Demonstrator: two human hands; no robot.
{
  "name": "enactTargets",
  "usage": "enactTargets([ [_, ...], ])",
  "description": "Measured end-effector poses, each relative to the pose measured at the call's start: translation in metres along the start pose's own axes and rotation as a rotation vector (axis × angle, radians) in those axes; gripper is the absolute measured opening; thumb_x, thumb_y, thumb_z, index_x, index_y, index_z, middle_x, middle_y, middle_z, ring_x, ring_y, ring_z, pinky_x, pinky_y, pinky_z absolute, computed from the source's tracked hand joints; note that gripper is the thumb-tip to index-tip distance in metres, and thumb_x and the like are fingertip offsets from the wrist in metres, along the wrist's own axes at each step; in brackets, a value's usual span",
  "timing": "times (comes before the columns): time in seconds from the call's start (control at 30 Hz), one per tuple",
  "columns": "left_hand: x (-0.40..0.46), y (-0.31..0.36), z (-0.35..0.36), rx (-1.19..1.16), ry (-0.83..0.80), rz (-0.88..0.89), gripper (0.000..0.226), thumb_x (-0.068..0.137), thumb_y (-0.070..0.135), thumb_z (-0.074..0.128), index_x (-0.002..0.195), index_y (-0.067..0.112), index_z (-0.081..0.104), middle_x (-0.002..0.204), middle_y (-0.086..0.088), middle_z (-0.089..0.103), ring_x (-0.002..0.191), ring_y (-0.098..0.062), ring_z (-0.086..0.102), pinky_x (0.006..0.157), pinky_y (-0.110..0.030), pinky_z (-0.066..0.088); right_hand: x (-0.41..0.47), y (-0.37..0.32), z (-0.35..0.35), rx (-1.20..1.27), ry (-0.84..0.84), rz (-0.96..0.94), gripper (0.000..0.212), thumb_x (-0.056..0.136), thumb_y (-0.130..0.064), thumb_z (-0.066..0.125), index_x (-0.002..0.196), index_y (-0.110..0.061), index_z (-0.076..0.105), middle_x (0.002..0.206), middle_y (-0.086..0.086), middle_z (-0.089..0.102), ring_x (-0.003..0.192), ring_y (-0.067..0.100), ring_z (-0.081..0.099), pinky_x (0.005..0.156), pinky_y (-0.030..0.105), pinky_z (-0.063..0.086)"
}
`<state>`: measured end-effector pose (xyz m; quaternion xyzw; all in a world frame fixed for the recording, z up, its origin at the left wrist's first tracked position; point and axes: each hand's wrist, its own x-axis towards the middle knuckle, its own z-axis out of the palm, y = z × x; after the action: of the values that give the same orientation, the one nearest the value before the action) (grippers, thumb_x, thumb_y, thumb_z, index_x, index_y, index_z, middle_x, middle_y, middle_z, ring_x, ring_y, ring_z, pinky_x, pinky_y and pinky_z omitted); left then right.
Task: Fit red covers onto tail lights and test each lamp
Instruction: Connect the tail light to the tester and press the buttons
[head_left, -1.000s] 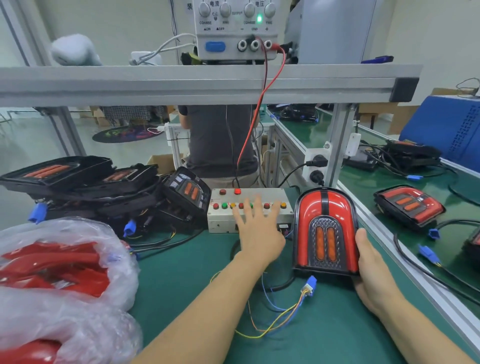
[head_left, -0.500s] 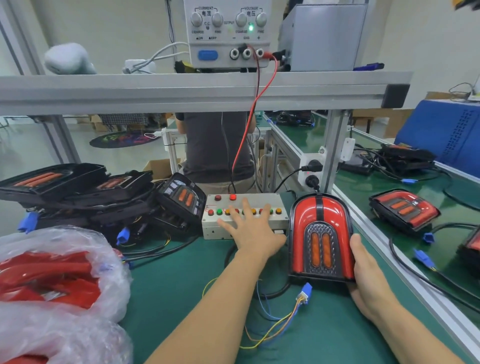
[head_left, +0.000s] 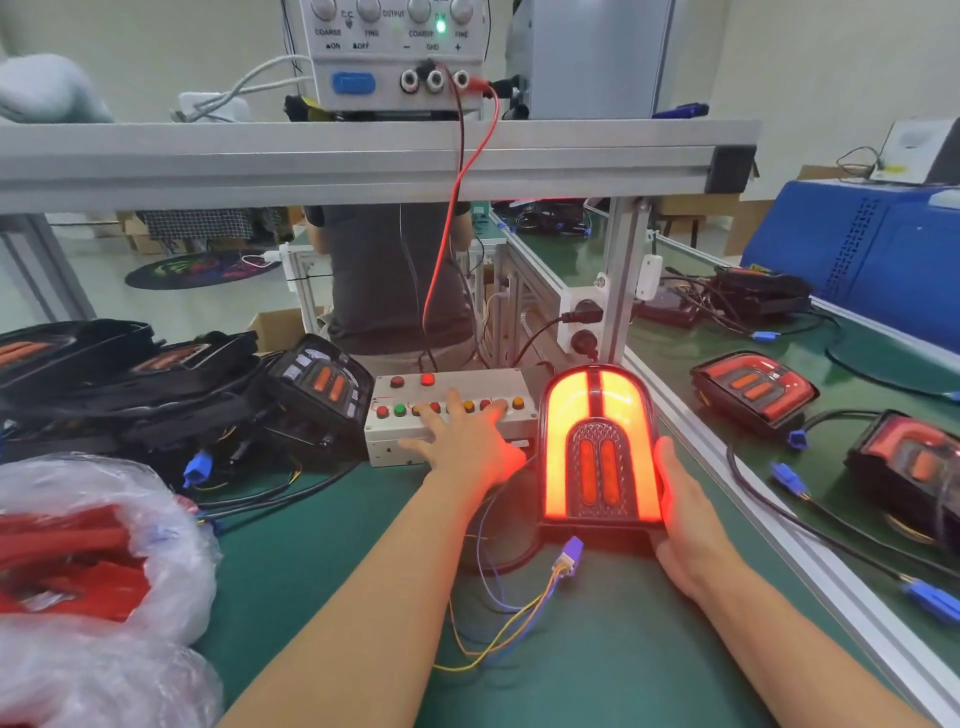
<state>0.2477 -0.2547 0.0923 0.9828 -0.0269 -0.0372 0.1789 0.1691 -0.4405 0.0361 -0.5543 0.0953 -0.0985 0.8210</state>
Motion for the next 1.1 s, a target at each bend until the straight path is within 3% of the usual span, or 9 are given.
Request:
enactTargets([
  [0.43, 0.0014, -0.0014, 0.0036, 0.007, 0.017, -0.009, 0.075, 0.082, 0.021, 0.055, 0.143, 0.052, 0.024, 0.16, -0.002, -0.009, 0.142, -0.042, -0.017, 0.103, -0.075, -0.002, 0.0004, 0.0003, -0.0016, -0.022, 0.015, 0.025, 0.046, 0.1, -0.051, 0.036, 0.114, -0.019, 0.065, 0.1, 0.007, 0.076, 0.09, 0.021, 0.073, 0.064, 0.028, 0.059],
  [0.7, 0.0019, -0.0046, 0.0035, 0.172, 0.117, 0.073, 0.071, 0.08, 0.044, 0.057, 0.144, 0.047, 0.025, 0.16, -0.005, -0.007, 0.144, -0.037, -0.019, 0.102, -0.071, -0.015, -0.0001, -0.0005, -0.0036, -0.069, -0.001, 0.028, 0.048, 0.099, -0.053, 0.034, 0.121, -0.021, 0.062, 0.108, 0.002, 0.074, 0.099, 0.016, 0.071, 0.076, 0.031, 0.055],
  [0.83, 0.0015, -0.0049, 0.002, 0.199, 0.127, 0.093, 0.07, 0.08, 0.037, 0.054, 0.144, 0.044, 0.026, 0.16, -0.005, -0.005, 0.144, -0.035, -0.02, 0.102, -0.069, -0.018, -0.0001, -0.0011, -0.003, -0.061, 0.005, 0.041, 0.047, 0.1, -0.052, 0.034, 0.119, -0.02, 0.064, 0.107, 0.001, 0.075, 0.097, 0.015, 0.072, 0.067, 0.022, 0.058],
  [1.1, 0.0009, -0.0072, 0.0041, 0.26, 0.158, 0.121, 0.074, 0.079, 0.03, 0.052, 0.146, 0.043, 0.023, 0.16, -0.008, -0.004, 0.143, -0.037, -0.02, 0.102, -0.069, -0.018, 0.0008, -0.0001, -0.003, -0.027, 0.021, 0.045, 0.045, 0.1, -0.05, 0.035, 0.113, -0.02, 0.067, 0.102, 0.002, 0.076, 0.09, 0.015, 0.073, 0.061, 0.022, 0.057],
])
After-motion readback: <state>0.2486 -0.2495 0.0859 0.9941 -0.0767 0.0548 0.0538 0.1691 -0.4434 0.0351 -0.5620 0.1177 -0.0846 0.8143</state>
